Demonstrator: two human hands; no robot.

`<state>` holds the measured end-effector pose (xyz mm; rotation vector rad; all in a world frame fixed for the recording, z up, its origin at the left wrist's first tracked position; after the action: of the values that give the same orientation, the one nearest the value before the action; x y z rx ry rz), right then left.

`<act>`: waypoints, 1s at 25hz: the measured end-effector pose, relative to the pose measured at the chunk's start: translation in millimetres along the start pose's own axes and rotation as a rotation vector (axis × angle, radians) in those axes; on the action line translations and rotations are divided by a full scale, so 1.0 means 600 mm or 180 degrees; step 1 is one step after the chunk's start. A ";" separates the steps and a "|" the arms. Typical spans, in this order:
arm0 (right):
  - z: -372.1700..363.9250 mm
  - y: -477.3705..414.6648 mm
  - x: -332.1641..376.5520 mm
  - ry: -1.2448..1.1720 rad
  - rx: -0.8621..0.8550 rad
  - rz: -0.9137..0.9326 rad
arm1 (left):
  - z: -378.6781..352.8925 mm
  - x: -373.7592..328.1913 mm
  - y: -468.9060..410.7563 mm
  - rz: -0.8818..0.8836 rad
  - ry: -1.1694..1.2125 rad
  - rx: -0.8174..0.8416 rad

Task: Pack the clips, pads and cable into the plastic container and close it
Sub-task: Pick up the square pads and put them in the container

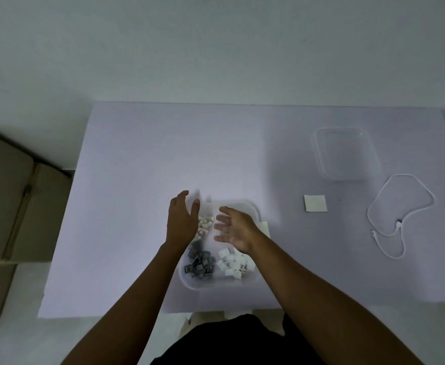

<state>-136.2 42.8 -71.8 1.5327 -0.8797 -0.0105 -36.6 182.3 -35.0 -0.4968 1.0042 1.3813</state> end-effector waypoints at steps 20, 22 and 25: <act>0.492 -0.040 0.136 0.3451 -0.1749 0.1729 | -0.457 -0.148 0.025 -0.1161 -0.3989 0.2162; 0.500 -0.042 0.150 0.3543 -0.1776 0.1851 | -0.470 -0.151 0.013 -0.1108 -0.3801 0.2200; 0.528 -0.042 0.171 0.3358 -0.2017 0.1774 | -0.490 -0.168 -0.010 -0.0792 -0.3178 0.2081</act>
<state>-208.0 -281.5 -105.6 0.5003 -0.3379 0.7805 -105.0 -112.2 -108.1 0.5189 0.4703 0.8146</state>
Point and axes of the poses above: each hand's wrist, its own y-axis away from the middle knuckle, its own z-axis out of the back of the hand, x = y × z, the point moved 9 cm from there along -y, towards the middle knuckle, and after that the axes turned 6 degrees about y, right-handed, at the moved point
